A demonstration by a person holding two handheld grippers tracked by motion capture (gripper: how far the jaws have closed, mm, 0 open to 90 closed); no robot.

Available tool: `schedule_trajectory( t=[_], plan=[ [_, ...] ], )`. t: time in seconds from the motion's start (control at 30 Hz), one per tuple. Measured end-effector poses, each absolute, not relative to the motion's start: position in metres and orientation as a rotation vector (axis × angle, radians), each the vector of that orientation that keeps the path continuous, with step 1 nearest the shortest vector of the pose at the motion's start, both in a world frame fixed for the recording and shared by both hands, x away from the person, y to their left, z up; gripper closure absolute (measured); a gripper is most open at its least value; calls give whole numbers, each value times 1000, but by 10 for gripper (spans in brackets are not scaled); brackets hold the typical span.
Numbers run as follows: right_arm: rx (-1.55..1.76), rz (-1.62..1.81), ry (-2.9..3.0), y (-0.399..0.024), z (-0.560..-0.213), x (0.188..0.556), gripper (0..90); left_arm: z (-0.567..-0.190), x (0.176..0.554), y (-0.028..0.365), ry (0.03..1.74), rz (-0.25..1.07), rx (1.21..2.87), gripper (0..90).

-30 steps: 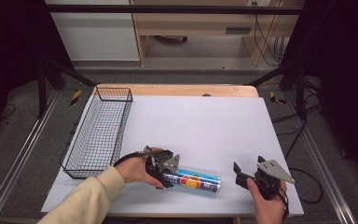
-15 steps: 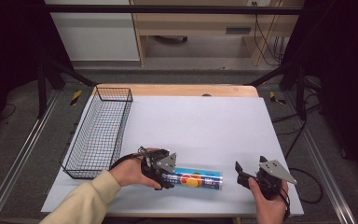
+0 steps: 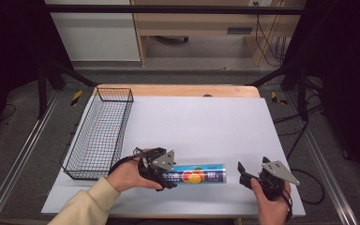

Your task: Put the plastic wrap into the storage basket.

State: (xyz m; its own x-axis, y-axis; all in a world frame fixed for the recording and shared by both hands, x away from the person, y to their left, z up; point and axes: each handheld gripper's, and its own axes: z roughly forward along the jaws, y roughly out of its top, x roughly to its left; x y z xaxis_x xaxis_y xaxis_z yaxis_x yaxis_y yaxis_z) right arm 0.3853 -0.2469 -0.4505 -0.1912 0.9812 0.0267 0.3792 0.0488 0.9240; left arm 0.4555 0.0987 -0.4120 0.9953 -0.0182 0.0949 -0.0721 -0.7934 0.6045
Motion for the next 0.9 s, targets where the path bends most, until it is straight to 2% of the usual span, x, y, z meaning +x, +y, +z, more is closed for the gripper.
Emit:
schedule_trajectory(
  t=[0.53, 0.9],
  plan=[
    [1392, 1126, 1646, -247, -450, 384, 102, -404, 443, 103, -31, 109, 2410, 317],
    [1393, 1121, 1641, -247, -450, 384, 105, -388, 441, 114, 4, 153, 2379, 318]
  ],
)
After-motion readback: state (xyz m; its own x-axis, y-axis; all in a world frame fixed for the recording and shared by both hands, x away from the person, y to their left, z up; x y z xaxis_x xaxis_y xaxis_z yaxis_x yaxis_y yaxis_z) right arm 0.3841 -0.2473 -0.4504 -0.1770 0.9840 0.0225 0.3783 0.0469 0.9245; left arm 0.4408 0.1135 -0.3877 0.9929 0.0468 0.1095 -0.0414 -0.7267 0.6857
